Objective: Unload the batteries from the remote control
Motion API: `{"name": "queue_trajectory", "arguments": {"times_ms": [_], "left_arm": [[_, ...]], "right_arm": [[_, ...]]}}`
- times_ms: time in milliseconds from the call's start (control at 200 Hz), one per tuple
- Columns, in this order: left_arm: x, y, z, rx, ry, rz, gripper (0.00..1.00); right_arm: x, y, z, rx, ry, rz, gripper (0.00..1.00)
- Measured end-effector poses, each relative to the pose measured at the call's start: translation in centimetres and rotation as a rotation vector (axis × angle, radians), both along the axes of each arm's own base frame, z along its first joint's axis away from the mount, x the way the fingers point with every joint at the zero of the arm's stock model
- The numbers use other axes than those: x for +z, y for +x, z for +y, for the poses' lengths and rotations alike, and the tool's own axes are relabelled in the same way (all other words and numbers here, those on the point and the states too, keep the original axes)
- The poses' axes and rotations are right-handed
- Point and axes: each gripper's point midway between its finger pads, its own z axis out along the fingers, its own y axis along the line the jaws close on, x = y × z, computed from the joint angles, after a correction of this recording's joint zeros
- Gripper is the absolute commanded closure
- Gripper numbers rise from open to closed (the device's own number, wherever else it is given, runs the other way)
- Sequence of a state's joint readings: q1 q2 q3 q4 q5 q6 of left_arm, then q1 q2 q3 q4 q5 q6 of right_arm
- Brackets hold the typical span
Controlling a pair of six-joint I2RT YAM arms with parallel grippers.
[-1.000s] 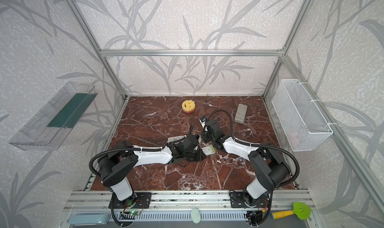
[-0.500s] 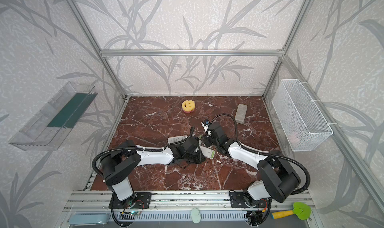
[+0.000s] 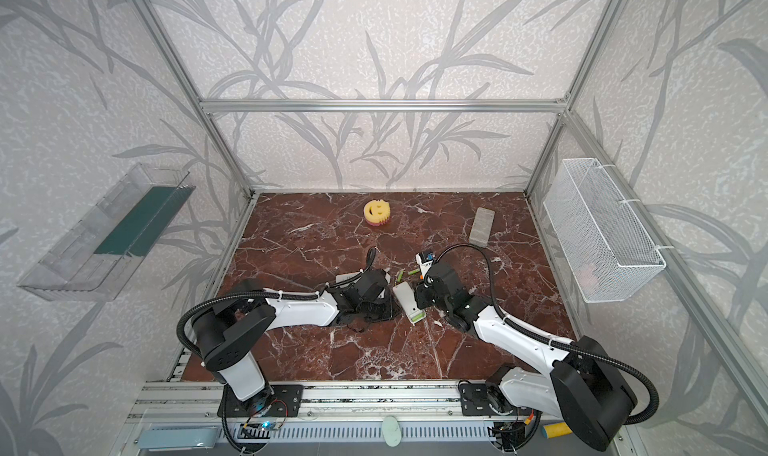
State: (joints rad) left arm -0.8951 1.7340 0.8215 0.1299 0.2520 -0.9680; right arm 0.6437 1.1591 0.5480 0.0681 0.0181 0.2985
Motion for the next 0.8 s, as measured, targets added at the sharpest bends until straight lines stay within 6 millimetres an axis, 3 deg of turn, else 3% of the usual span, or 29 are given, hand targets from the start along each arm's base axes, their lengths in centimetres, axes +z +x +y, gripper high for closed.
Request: {"name": "queue_trajectory", "arguments": {"times_ms": [220,415,800], "left_arm": [[2.2,0.6,0.0,0.011,-0.030,-0.051,0.73],[1.8,0.8,-0.3,0.013,-0.033,-0.045,0.73],[1.3,1.4,-0.9,0.036,-0.032,-0.023,0.72]], "right_arm": [[2.0,-0.3,-0.6,-0.010,0.010,-0.050,1.00],[2.0,0.9,0.6,0.050,-0.050,-0.066,1.00],[-1.4,1.9,2.6,0.138,-0.085,-0.013,1.00]]}}
